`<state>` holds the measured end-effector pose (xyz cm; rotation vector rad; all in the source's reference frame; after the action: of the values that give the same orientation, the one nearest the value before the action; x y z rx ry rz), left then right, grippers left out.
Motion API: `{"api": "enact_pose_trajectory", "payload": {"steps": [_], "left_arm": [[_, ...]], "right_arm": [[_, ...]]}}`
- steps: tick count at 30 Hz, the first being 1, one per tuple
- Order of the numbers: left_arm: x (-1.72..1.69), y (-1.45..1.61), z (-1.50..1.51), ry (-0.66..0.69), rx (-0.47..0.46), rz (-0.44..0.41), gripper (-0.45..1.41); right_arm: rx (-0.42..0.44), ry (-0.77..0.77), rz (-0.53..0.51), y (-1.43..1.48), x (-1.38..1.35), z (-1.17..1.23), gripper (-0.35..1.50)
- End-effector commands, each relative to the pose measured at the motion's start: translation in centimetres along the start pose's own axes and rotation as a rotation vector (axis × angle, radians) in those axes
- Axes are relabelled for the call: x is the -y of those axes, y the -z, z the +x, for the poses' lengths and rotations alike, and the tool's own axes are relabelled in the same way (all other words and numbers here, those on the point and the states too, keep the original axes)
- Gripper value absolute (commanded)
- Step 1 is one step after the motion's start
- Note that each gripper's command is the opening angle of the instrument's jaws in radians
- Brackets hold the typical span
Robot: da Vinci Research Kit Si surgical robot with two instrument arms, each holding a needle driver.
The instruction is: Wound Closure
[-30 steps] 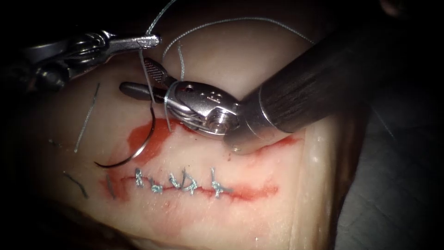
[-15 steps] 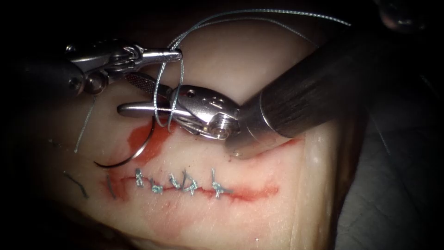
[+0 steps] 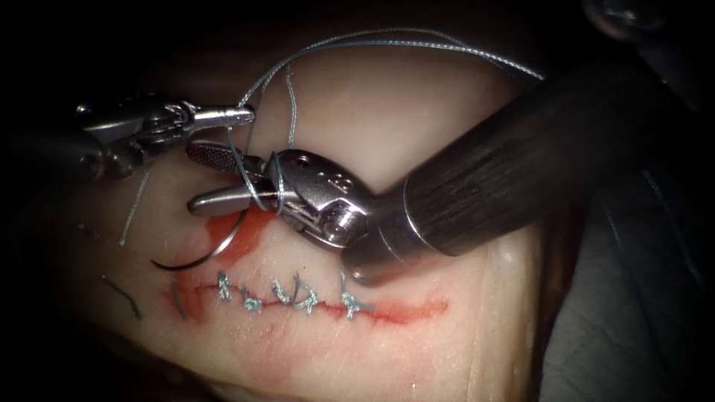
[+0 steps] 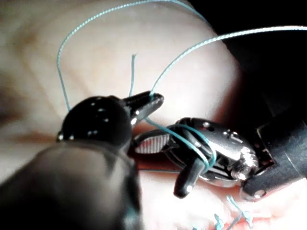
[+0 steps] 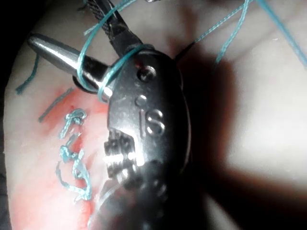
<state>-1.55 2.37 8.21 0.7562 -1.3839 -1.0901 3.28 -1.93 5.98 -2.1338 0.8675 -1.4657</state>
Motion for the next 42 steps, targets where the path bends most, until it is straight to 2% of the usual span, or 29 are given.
{"api": "enact_pose_trajectory", "payload": {"steps": [1, 5, 10, 16, 22, 25, 27, 31, 37, 39, 42], "left_arm": [[-0.05, -0.05, 0.03, -0.003, 0.002, -0.001, -0.45], [-0.06, -0.03, 0.08, -0.004, 0.005, -0.006, -0.45], [-0.05, 0.02, 0.17, -0.015, 0.034, -0.050, -0.45], [-0.04, 0.17, 0.21, -0.019, 0.097, -0.136, -0.45], [-0.05, 0.27, 0.21, -0.021, 0.142, -0.198, -0.45], [-0.06, 0.26, 0.24, -0.025, 0.145, -0.201, -0.45], [-0.09, 0.24, 0.27, -0.029, 0.152, -0.204, -0.45], [-0.13, 0.23, 0.28, -0.056, 0.128, -0.242, -0.45], [-0.19, 0.21, 0.40, -0.070, 0.099, -0.283, -0.45], [-0.21, 0.20, 0.45, -0.076, 0.093, -0.292, -0.45], [-0.22, 0.19, 0.49, -0.080, 0.080, -0.299, -0.45]], "right_arm": [[0.036, -0.017, -0.028, -0.09, 0.03, 0.04, 0.56], [0.121, -0.050, -0.026, -0.11, 0.03, 0.02, 0.59], [0.157, -0.071, 0.131, -0.10, 0.03, -0.03, 0.66], [0.176, -0.079, 0.213, -0.03, 0.10, -0.07, 0.66], [0.221, -0.108, 0.418, 0.07, 0.14, -0.10, 0.71], [0.215, -0.114, 0.488, 0.11, 0.16, -0.12, 0.74], [0.202, -0.119, 0.571, 0.17, 0.16, -0.15, 0.74], [0.234, -0.128, 0.573, 0.28, 0.14, -0.14, 0.76], [0.306, -0.156, 0.677, 0.36, 0.04, -0.09, 0.76], [0.275, -0.153, 0.654, 0.37, 0.00, -0.04, 0.76], [0.236, -0.156, 0.693, 0.38, -0.04, 0.02, 0.76]]}}
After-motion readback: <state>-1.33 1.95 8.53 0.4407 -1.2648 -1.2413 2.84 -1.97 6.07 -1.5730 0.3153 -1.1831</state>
